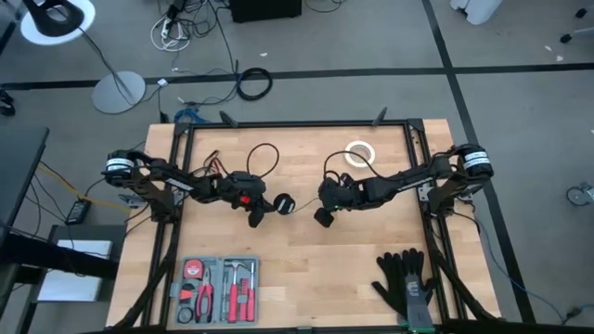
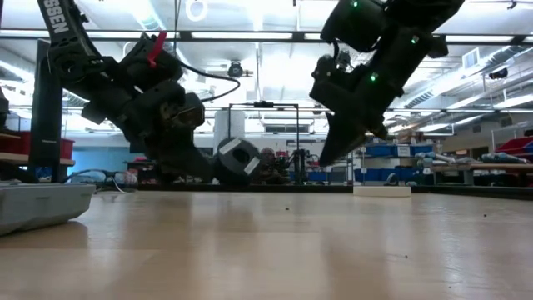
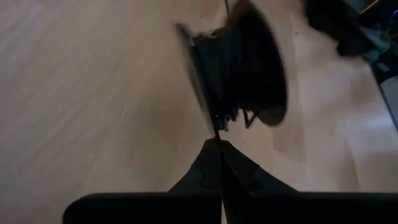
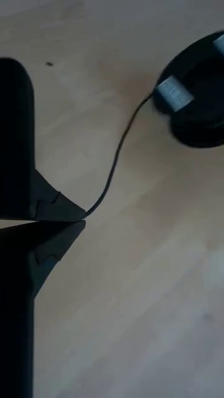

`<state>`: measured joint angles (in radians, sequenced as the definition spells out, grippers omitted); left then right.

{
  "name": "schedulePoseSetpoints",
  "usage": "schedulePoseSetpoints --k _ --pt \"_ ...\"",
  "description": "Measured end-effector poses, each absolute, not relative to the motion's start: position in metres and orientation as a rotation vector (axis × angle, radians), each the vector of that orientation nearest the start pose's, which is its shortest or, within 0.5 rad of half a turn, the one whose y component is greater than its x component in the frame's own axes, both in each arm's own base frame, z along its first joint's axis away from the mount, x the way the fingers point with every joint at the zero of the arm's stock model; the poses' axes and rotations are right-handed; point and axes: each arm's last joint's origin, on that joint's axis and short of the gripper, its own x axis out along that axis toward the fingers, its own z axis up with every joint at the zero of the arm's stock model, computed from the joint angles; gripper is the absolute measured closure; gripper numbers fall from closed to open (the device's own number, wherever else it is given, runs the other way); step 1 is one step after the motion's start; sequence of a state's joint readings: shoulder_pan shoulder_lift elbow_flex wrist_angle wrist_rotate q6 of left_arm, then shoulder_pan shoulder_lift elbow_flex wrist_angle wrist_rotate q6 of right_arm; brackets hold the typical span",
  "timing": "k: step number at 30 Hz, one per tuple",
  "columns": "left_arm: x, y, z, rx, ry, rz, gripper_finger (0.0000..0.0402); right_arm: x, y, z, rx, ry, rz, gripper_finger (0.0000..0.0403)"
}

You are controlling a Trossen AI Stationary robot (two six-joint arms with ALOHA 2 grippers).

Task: Coil cords
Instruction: Coil the black wire on the black spool

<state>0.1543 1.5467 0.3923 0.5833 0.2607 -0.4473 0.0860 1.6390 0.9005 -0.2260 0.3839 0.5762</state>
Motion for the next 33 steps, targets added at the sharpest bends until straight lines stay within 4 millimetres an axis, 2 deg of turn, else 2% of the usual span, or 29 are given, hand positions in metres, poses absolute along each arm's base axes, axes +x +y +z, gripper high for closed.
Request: schedulePoseSetpoints --k 8,13,19,23,29,33 --pt "0.245 0.031 0.114 -0.543 0.593 0.024 0.0401 0.325 0.007 0.182 0.3 0.675 -0.491 0.0403" --pt "0.247 0.031 0.117 -0.533 0.559 0.015 0.0401 0.327 0.006 0.183 0.308 0.668 -0.462 0.0403" --pt "0.249 0.03 0.12 -0.533 0.529 -0.017 0.0401 0.327 0.006 0.175 0.302 0.709 -0.469 0.0403" --pt "0.247 0.03 0.117 -0.558 0.571 -0.001 0.0401 0.332 0.006 0.181 0.293 0.628 -0.456 0.0403" --pt "0.248 0.031 0.117 -0.553 0.572 0.028 0.0401 0.345 0.007 0.198 0.347 0.435 -0.339 0.0403" --pt "0.252 0.032 0.121 -0.546 0.553 0.039 0.0401 0.347 0.006 0.201 0.341 0.397 -0.331 0.0403"
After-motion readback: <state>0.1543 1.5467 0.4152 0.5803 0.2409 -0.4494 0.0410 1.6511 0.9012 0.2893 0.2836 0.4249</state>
